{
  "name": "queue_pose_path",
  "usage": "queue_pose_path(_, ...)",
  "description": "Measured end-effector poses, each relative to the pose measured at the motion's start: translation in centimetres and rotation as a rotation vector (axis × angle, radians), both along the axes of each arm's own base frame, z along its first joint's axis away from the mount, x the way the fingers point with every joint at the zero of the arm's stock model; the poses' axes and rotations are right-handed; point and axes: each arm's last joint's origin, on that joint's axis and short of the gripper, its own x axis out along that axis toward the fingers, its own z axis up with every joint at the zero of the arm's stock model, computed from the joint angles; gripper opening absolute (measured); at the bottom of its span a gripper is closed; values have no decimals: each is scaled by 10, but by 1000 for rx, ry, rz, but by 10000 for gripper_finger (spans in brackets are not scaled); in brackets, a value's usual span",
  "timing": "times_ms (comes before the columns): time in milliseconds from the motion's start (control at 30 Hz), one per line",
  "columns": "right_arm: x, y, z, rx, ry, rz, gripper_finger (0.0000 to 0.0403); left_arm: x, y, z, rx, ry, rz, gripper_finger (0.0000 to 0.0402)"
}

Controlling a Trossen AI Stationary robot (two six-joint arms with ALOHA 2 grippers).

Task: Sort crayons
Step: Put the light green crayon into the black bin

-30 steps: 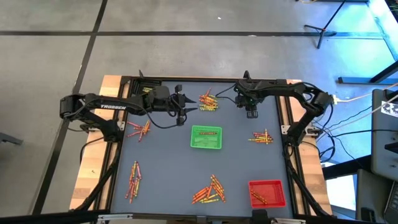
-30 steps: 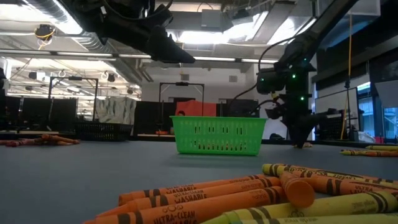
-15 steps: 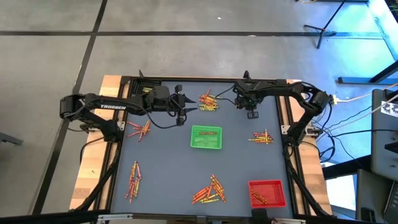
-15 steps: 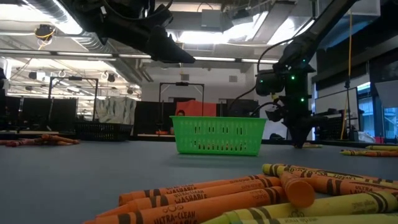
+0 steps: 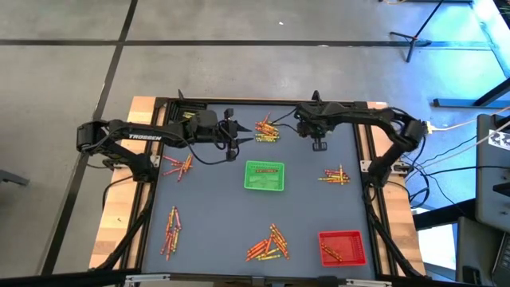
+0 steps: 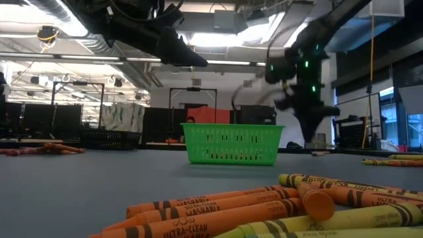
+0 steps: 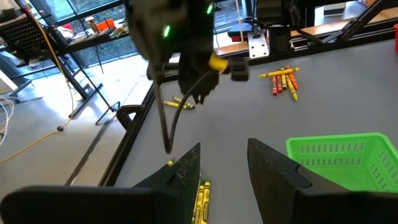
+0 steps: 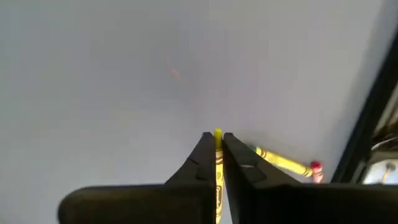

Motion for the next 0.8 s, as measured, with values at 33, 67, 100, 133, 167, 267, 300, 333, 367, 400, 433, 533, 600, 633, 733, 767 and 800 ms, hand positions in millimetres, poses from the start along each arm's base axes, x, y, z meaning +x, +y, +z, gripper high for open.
queue_pose_path(33, 1, 5, 8, -4, -29, 4, 4, 0, 0, 0, 0, 0, 0, 116)
queue_pose_path(67, 3, 11, 16, -7, -66, 13, 1, 0, 0, 0, 5, 2, -1, 116)
queue_pose_path(100, 4, 16, 25, -19, -112, 18, 0, 0, 0, 0, 16, 4, -5, 116)
queue_pose_path(133, 4, 22, 34, -28, -159, 22, 0, 0, 0, 0, 27, 4, -9, 116)
queue_pose_path(167, 4, 28, 43, -37, -205, 25, 1, -1, -1, -2, 40, -1, -13, 116)
queue_pose_path(267, 2, 45, 67, -42, -357, 42, 1, -4, -1, -7, 57, -24, -13, 116)
queue_pose_path(300, 1, 51, 75, -43, -407, 49, 1, -4, -1, -8, 61, -38, -12, 116)
queue_pose_path(333, 1, 56, 82, -46, -457, 62, 1, -5, 0, -9, 65, -50, -11, 116)
queue_pose_path(367, 0, 61, 89, -45, -507, 79, 1, -6, -1, -9, 68, -59, -10, 116)
queue_pose_path(400, 0, 65, 95, -41, -546, 91, 1, -6, 0, -10, 67, -58, -8, 116)
queue_pose_path(433, -1, 69, 99, -32, -582, 106, 1, -6, 0, -10, 64, -57, -8, 116)
queue_pose_path(533, -1, 79, 108, -11, -654, 151, 1, -4, -1, -13, 54, -56, -31, 116)
queue_pose_path(600, 0, 84, 112, 1, -684, 176, 1, -2, 0, -17, 48, -43, -38, 116)
queue_pose_path(633, 1, 86, 112, 4, -697, 188, 1, -1, 0, -19, 49, -48, -40, 116)
queue_pose_path(733, 5, 90, 115, 11, -732, 215, 1, 5, 2, -26, 50, -50, -39, 116)
queue_pose_path(767, 7, 91, 116, 11, -748, 225, 1, 7, 3, -28, 52, -58, -39, 116)
queue_pose_path(800, 8, 92, 117, 10, -762, 232, 1, 9, 3, -31, 49, -61, -38, 116)
